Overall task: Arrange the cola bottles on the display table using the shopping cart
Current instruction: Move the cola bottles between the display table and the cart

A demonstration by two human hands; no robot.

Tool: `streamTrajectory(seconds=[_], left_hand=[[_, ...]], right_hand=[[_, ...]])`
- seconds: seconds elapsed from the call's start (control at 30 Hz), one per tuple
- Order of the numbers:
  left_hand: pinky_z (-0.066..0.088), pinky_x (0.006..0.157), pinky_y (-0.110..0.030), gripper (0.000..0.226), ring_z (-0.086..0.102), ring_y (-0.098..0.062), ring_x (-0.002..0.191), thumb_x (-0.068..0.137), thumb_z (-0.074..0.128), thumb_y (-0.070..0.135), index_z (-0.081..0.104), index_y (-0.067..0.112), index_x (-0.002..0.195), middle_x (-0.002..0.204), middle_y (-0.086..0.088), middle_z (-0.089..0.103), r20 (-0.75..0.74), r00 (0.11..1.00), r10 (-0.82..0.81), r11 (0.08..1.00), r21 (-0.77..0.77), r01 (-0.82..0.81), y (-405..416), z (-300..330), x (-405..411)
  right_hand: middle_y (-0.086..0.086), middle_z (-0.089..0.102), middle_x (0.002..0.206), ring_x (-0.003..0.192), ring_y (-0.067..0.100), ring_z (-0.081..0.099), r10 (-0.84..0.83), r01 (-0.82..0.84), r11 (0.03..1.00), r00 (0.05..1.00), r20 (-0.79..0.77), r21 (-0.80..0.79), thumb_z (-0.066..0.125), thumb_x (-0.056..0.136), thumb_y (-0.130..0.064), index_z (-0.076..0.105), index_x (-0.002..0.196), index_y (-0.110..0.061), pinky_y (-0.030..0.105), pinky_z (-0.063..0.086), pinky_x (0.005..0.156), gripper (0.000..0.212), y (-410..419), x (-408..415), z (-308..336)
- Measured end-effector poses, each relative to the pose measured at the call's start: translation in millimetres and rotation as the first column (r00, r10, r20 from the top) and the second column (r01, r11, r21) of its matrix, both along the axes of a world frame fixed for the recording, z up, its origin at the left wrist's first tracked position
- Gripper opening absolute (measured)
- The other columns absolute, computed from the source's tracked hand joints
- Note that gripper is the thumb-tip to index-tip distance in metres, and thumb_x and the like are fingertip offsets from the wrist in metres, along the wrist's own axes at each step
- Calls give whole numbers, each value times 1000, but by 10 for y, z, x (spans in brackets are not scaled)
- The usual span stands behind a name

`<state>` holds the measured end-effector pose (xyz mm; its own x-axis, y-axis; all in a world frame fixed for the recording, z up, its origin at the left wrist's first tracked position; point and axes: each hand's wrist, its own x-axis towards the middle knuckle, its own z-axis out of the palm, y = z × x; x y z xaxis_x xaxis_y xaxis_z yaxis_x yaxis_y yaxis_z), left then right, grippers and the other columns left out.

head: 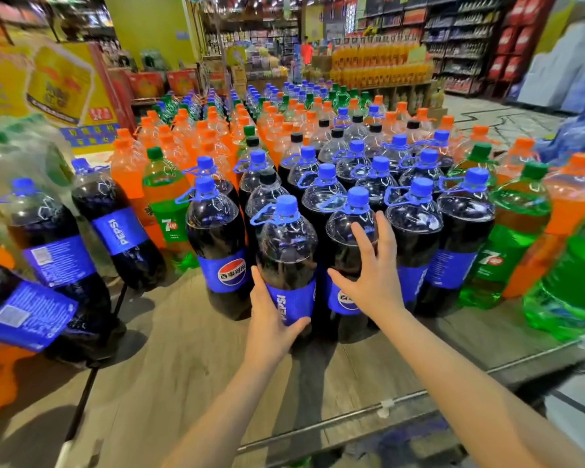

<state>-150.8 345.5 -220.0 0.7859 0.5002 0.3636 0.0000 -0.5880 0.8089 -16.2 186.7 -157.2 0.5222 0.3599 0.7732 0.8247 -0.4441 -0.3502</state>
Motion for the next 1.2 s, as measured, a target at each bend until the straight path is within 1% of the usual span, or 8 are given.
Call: streamTrajectory(seconds=[0.13,0.33,0.57,0.67,0.8,0.93,1.1,1.2], left_hand=[[25,106,-21,143,23,-14,143,65,92,30,-27,37,144,160,-5,15,-47,999,11,998,58,-9,-14,16,-4],[29,103,-24,139,30,-23,142,69,89,23,-26,30,147,158,-10,19,-60,997,50,999,-10,-51,-122,70,-20],[29,101,-24,129,34,-27,138,72,87,15,-11,19,155,153,-13,29,-28,993,110,980,-163,-113,-238,30,-27],[27,100,-21,127,36,-27,135,72,86,12,-8,16,156,152,-15,30,-45,991,129,979,-156,-134,-249,14,-18],[28,99,-20,122,37,-25,132,73,85,10,-4,15,157,149,-15,31,-51,989,140,977,-157,-146,-286,-13,15],[31,98,-23,123,39,-28,132,74,85,13,-6,19,157,149,-14,30,-78,985,152,975,-154,-163,-295,-3,33],[32,104,-29,126,34,-28,138,75,85,16,-10,17,156,155,-13,23,-139,979,153,979,-115,-169,-322,61,-23],[30,114,-40,124,26,-33,143,76,85,25,-10,5,154,159,-19,17,-228,953,197,977,-35,-210,-428,120,-58]], right_hand=[[11,3,156,146,33,7,-6,6,1000,1000,16,-15,76,78,-34,23,144,-27,44,22,114,85,-14,-13,-13],[14,-3,158,146,34,6,-100,93,978,995,-23,-189,67,82,-47,14,149,-28,51,38,107,87,-100,-144,110],[-1,-25,157,147,25,-4,-174,102,893,976,-128,-438,67,86,-43,-9,149,-39,36,51,90,99,-317,-309,305],[-1,-26,156,147,25,-5,-158,73,899,974,-164,-432,74,82,-34,-9,149,-39,34,51,89,107,-329,-333,324],[-3,-28,156,147,23,-7,-179,89,903,967,-179,-420,81,74,-32,-15,144,-45,31,57,73,119,-290,-334,270],[0,-28,156,147,25,-7,-197,107,898,965,-171,-428,82,72,-32,-17,145,-43,31,56,74,123,-242,-335,226],[5,-32,154,147,29,-8,-205,119,863,971,-126,-491,75,79,-39,-29,138,-42,31,57,74,120,-292,-330,266],[5,-27,156,147,29,-4,-99,20,880,985,-143,-474,68,86,-41,-19,144,-40,32,52,74,105,-424,-325,333]])
